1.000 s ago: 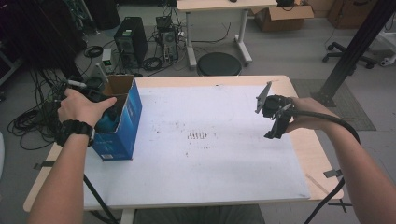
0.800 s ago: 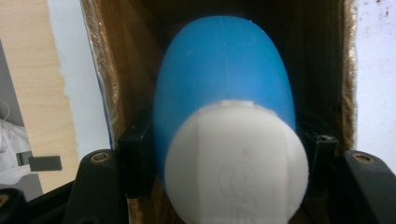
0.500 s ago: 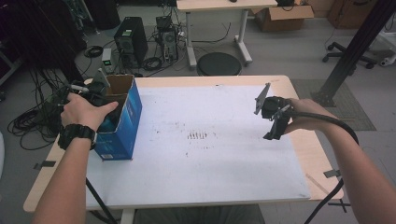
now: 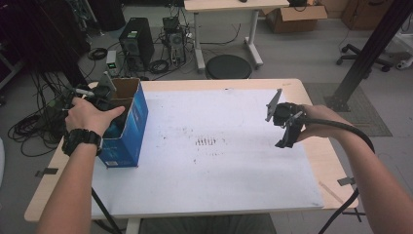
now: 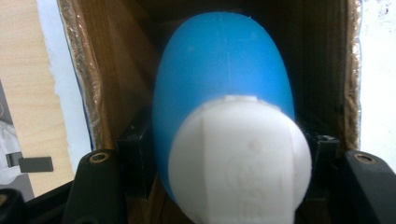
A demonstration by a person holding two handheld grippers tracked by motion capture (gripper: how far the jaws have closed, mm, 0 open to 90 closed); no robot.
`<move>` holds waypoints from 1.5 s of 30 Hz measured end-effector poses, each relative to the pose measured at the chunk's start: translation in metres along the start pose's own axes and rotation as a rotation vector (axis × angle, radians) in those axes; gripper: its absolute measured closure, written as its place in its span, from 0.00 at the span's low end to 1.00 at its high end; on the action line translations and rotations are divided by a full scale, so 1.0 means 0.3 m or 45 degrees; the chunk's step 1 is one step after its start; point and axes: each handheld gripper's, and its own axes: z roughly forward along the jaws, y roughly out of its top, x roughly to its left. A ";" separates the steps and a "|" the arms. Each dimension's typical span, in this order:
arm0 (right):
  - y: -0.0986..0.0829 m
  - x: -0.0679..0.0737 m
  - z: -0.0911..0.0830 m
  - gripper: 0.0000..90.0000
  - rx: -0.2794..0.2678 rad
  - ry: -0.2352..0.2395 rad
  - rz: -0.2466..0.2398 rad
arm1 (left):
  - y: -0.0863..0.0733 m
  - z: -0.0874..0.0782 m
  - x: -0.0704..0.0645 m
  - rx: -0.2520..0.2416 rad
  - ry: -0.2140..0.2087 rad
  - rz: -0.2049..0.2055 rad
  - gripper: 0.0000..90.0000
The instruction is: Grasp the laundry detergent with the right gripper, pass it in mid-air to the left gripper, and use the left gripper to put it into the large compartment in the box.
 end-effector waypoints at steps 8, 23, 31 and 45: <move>-0.001 0.002 -0.001 0.10 -0.002 0.003 0.004 | -0.003 -0.008 -0.001 0.017 -0.014 0.001 0.37; 0.016 0.009 -0.011 0.10 -0.007 0.001 -0.003 | -0.013 -0.171 -0.018 -0.035 0.023 0.058 0.32; 0.035 0.015 -0.029 0.10 -0.023 -0.006 -0.009 | -0.009 -0.267 -0.108 -0.091 -0.008 0.166 0.29; 0.040 0.013 -0.027 0.10 -0.046 0.012 0.009 | 0.021 -0.226 -0.317 -0.086 -0.084 0.389 0.20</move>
